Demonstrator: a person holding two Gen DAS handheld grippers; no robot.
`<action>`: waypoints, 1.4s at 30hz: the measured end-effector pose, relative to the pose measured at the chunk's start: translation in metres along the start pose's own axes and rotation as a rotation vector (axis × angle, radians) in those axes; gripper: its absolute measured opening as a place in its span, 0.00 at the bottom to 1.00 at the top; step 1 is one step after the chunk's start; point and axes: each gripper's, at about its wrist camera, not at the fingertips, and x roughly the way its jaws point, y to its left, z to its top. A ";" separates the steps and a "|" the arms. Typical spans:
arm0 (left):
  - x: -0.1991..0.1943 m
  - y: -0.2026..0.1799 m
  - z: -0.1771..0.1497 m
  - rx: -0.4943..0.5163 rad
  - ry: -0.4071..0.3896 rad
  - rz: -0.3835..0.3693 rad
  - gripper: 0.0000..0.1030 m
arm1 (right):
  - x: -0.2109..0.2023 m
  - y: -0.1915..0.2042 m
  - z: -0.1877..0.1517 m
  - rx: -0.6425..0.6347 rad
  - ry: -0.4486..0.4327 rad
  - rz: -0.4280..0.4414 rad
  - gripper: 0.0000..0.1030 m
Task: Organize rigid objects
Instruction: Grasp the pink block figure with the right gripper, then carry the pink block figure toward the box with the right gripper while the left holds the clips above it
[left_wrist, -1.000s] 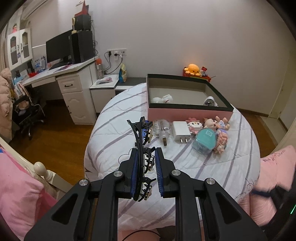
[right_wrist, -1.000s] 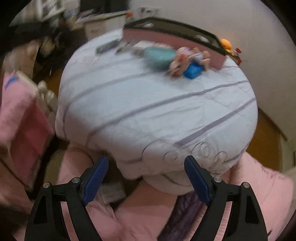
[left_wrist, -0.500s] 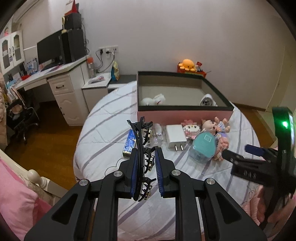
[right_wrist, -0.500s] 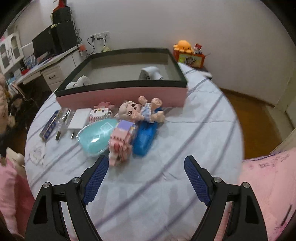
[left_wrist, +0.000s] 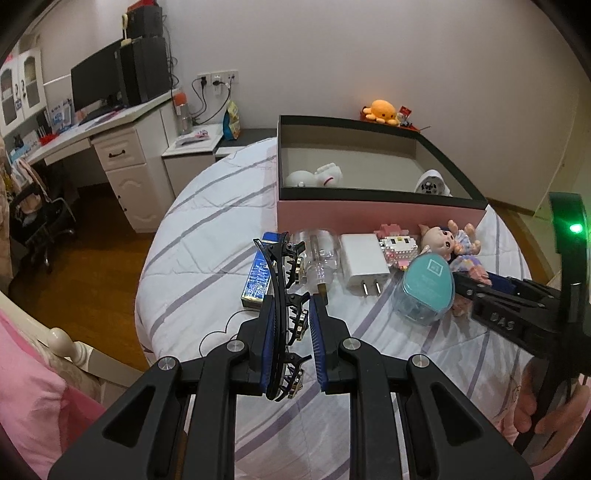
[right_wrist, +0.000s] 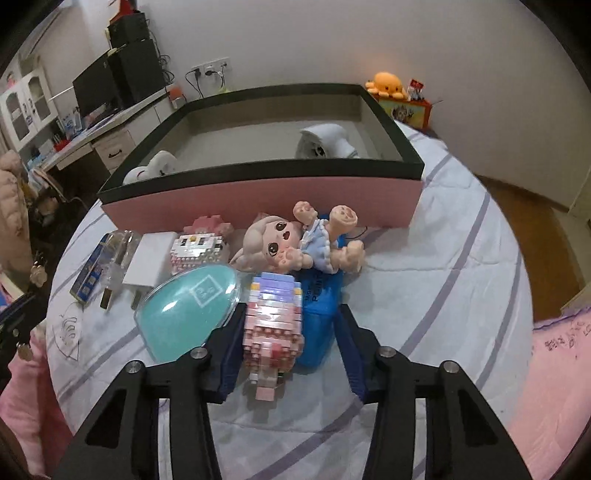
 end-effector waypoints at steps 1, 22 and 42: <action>-0.001 0.000 0.000 -0.003 -0.001 0.000 0.17 | -0.004 -0.002 0.001 0.019 -0.001 0.030 0.30; -0.053 -0.018 0.015 0.015 -0.134 -0.017 0.17 | -0.116 -0.002 0.009 0.026 -0.245 0.009 0.27; -0.141 -0.038 0.037 0.059 -0.406 -0.036 0.17 | -0.228 0.017 0.008 -0.023 -0.551 -0.019 0.27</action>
